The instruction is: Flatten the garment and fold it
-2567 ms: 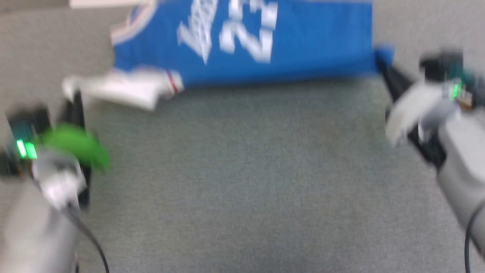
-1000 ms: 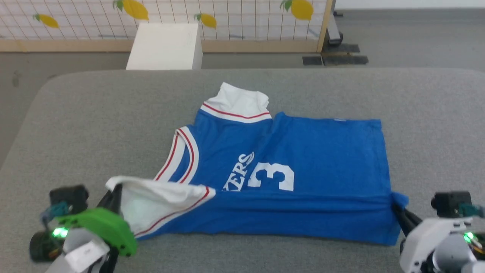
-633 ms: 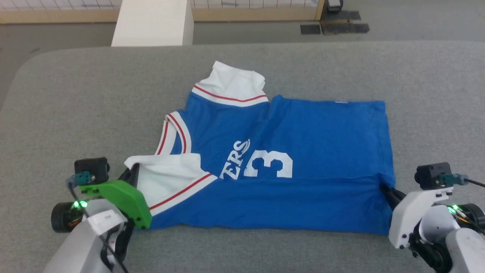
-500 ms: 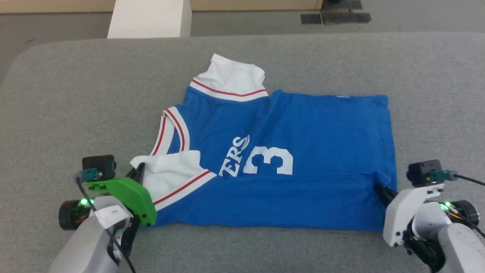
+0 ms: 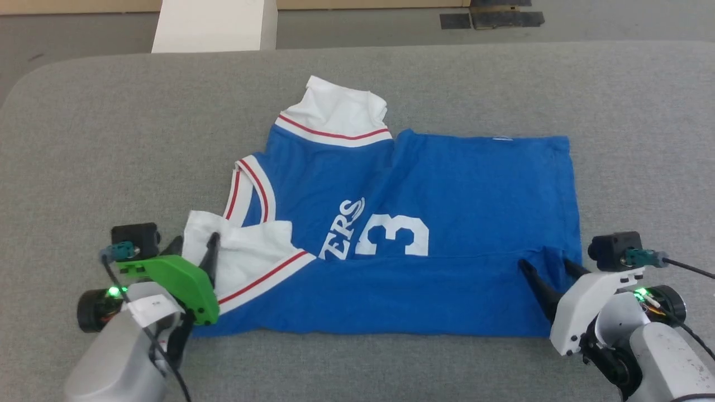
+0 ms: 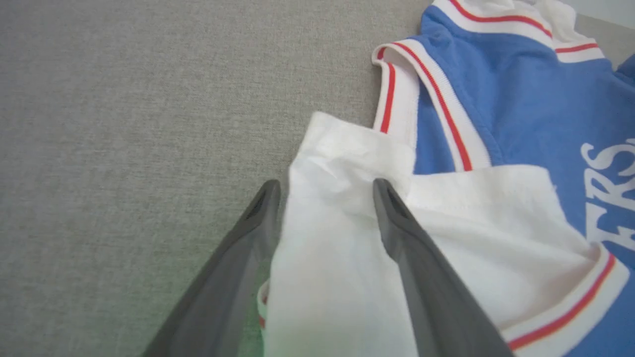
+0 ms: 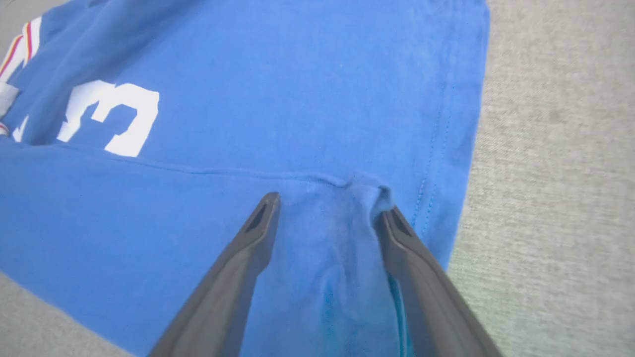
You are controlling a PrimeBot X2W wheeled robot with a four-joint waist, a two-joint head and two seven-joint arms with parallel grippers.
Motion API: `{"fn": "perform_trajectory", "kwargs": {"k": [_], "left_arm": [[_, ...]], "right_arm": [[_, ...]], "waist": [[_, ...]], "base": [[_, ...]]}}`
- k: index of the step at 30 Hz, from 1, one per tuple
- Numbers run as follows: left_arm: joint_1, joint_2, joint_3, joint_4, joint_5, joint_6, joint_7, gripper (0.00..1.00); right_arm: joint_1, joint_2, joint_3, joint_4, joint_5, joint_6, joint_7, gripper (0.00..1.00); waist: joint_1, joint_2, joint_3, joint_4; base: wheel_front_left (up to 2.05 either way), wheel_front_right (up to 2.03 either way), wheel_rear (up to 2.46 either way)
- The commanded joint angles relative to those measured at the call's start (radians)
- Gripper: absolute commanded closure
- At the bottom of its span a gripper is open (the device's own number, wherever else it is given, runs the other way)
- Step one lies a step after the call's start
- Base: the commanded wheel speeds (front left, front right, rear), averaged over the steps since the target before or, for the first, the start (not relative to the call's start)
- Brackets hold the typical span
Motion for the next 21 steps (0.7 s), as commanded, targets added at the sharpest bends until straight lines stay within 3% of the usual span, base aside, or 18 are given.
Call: {"fn": "perform_trajectory", "kwargs": {"k": [1, 6, 11, 21], "left_arm": [[-0.016, 0.02, 0.008, -0.005, 0.006, -0.004, -0.009, 0.0], [0.008, 0.081, 0.029, -0.064, -0.003, 0.002, 0.011, 0.0], [0.073, 0.174, 0.048, -0.185, -0.03, 0.012, 0.103, 0.0], [0.249, 0.312, 0.07, -0.448, -0.15, 0.054, 0.368, 0.0]], "right_arm": [[0.006, 0.002, -0.003, -0.012, 0.006, -0.002, -0.033, 0.0], [0.043, 0.019, -0.038, -0.064, -0.023, -0.002, -0.128, 0.0], [0.101, 0.053, -0.109, -0.149, -0.117, -0.002, -0.196, 0.0], [0.255, 0.099, -0.157, -0.359, -0.211, -0.002, -0.12, 0.0]], "waist": [[0.0, 0.012, -0.012, -0.007], [0.0, 0.012, -0.054, -0.021], [0.0, 0.012, -0.106, -0.039], [0.0, 0.012, -0.146, -0.069]], "base": [[0.0, 0.0, 0.0], [0.0, 0.0, 0.0], [0.0, 0.0, 0.0], [0.0, 0.0, 0.0]]}}
